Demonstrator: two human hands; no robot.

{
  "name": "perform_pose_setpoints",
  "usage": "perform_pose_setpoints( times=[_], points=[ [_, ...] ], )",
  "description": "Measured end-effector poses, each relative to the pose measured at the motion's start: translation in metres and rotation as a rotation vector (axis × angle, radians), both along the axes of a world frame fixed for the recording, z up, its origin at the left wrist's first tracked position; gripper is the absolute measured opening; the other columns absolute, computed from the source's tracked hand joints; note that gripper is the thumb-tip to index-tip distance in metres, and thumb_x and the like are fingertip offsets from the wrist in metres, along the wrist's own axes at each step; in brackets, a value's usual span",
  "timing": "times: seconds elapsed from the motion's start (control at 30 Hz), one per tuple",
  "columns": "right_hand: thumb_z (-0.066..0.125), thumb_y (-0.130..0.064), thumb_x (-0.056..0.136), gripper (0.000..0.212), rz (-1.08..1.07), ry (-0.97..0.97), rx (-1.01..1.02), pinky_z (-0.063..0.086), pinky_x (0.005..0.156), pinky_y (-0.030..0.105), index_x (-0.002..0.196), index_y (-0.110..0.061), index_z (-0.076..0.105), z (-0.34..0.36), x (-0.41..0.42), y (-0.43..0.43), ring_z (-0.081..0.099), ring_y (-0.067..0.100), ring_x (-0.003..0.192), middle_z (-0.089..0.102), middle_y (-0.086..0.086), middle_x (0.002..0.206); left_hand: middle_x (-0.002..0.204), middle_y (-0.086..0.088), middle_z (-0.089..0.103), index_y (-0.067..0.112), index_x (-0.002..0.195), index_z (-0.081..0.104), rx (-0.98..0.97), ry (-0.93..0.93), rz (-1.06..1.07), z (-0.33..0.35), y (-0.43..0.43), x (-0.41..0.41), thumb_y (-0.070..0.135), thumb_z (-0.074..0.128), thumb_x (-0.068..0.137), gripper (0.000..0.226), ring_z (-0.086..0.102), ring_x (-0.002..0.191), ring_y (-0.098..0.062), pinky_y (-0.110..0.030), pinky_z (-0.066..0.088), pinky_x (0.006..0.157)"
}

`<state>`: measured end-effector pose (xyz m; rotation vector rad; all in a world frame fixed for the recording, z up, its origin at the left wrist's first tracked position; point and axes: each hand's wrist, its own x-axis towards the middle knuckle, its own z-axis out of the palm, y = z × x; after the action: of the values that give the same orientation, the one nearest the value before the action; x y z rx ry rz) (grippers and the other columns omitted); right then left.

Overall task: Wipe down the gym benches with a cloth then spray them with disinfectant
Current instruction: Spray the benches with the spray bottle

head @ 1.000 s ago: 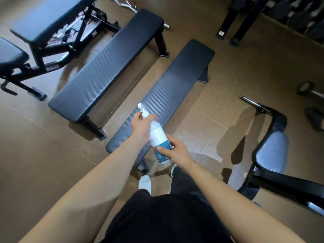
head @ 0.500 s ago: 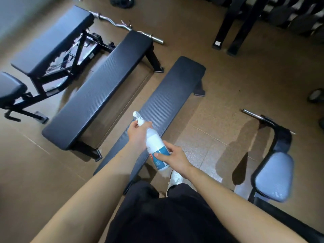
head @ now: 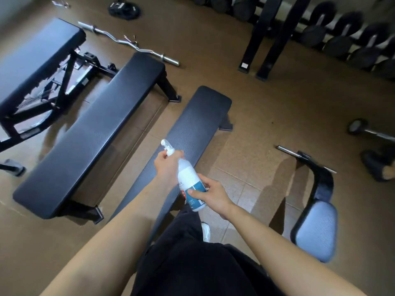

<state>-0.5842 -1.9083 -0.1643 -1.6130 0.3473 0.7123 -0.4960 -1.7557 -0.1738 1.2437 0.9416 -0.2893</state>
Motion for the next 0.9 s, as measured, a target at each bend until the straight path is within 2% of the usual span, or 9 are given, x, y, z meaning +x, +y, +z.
perform_pose_setpoints(
  times=[0.13, 0.23, 0.3, 0.47, 0.57, 0.63, 0.73, 0.8, 0.9],
  points=[
    [0.079, -0.024, 0.088, 0.053, 0.008, 0.043, -0.057, 0.053, 0.075, 0.01, 0.135, -0.036, 0.058, 0.006, 0.057, -0.01, 0.063, -0.003, 0.102, 0.066, -0.022, 0.113, 0.098, -0.018, 0.068, 0.01, 0.106, 0.062, -0.029, 0.011, 0.035, -0.012, -0.01, 0.058, 0.027, 0.085, 0.061, 0.053, 0.067, 0.083, -0.033, -0.047, 0.058, 0.078],
    [0.079, -0.026, 0.088, 0.049, -0.009, 0.08, -0.081, 0.061, 0.083, 0.028, 0.132, -0.035, 0.061, 0.013, 0.102, -0.016, 0.07, 0.008, 0.103, 0.071, -0.016, 0.111, 0.105, -0.015, 0.068, 0.008, 0.123, 0.061, -0.1, -0.012, 0.037, -0.017, -0.019, 0.102, 0.027, 0.088, 0.062, 0.069, 0.068, 0.088, -0.032, -0.048, 0.059, 0.084],
    [0.079, -0.025, 0.088, 0.05, -0.014, 0.093, -0.098, 0.061, 0.084, 0.034, 0.134, -0.031, 0.061, 0.014, 0.128, -0.02, 0.071, 0.015, 0.105, 0.073, -0.008, 0.115, 0.099, -0.015, 0.067, 0.005, 0.116, 0.062, -0.146, -0.012, 0.034, -0.02, -0.025, 0.13, 0.018, 0.087, 0.073, 0.052, 0.067, 0.083, -0.028, -0.044, 0.058, 0.079],
    [0.081, -0.02, 0.085, 0.06, -0.031, 0.068, -0.204, 0.057, 0.078, 0.019, 0.14, -0.029, 0.059, 0.015, 0.179, -0.032, 0.069, 0.004, 0.099, 0.071, -0.012, 0.114, 0.08, -0.013, 0.065, 0.008, 0.094, 0.062, -0.218, 0.003, 0.018, -0.02, -0.041, 0.186, 0.01, 0.079, 0.082, 0.02, 0.063, 0.075, -0.026, -0.035, 0.054, 0.069],
    [0.077, -0.021, 0.09, 0.048, -0.027, 0.062, -0.229, 0.053, 0.065, 0.014, 0.133, -0.034, 0.059, 0.019, 0.202, -0.037, 0.066, -0.002, 0.088, 0.069, -0.017, 0.103, 0.096, -0.017, 0.07, 0.002, 0.109, 0.065, -0.198, -0.002, -0.004, -0.021, -0.048, 0.213, 0.03, 0.089, 0.061, 0.061, 0.068, 0.082, -0.029, -0.044, 0.06, 0.077],
    [0.076, -0.027, 0.091, 0.045, -0.051, 0.082, -0.241, 0.059, 0.07, 0.027, 0.132, -0.034, 0.059, 0.02, 0.215, -0.036, 0.068, 0.006, 0.091, 0.069, -0.014, 0.102, 0.11, -0.019, 0.072, 0.003, 0.123, 0.062, -0.183, -0.021, -0.027, -0.03, -0.053, 0.229, 0.039, 0.091, 0.05, 0.086, 0.074, 0.092, -0.031, -0.049, 0.063, 0.085],
    [0.079, -0.034, 0.087, 0.05, -0.07, 0.085, -0.258, 0.061, 0.089, 0.047, 0.134, -0.033, 0.061, 0.014, 0.229, -0.036, 0.069, 0.015, 0.102, 0.071, -0.008, 0.11, 0.096, -0.016, 0.073, 0.0, 0.117, 0.064, -0.18, -0.009, -0.055, -0.015, -0.054, 0.245, 0.024, 0.088, 0.069, 0.059, 0.072, 0.077, -0.026, -0.038, 0.063, 0.072],
    [0.079, -0.031, 0.087, 0.056, -0.069, 0.071, -0.275, 0.062, 0.084, 0.036, 0.139, -0.03, 0.058, 0.015, 0.239, -0.036, 0.066, 0.008, 0.101, 0.068, -0.012, 0.11, 0.081, -0.013, 0.07, 0.001, 0.102, 0.064, -0.196, 0.009, -0.048, -0.014, -0.054, 0.255, 0.012, 0.082, 0.08, 0.031, 0.067, 0.065, -0.023, -0.032, 0.057, 0.06],
    [0.077, -0.031, 0.089, 0.055, -0.036, 0.061, -0.282, 0.06, 0.082, 0.033, 0.139, -0.034, 0.056, 0.016, 0.255, -0.038, 0.064, 0.007, 0.1, 0.064, -0.019, 0.105, 0.076, -0.013, 0.067, 0.006, 0.091, 0.061, -0.214, 0.034, -0.029, -0.019, -0.055, 0.269, 0.009, 0.079, 0.079, 0.022, 0.064, 0.062, -0.025, -0.034, 0.056, 0.062]
  ],
)
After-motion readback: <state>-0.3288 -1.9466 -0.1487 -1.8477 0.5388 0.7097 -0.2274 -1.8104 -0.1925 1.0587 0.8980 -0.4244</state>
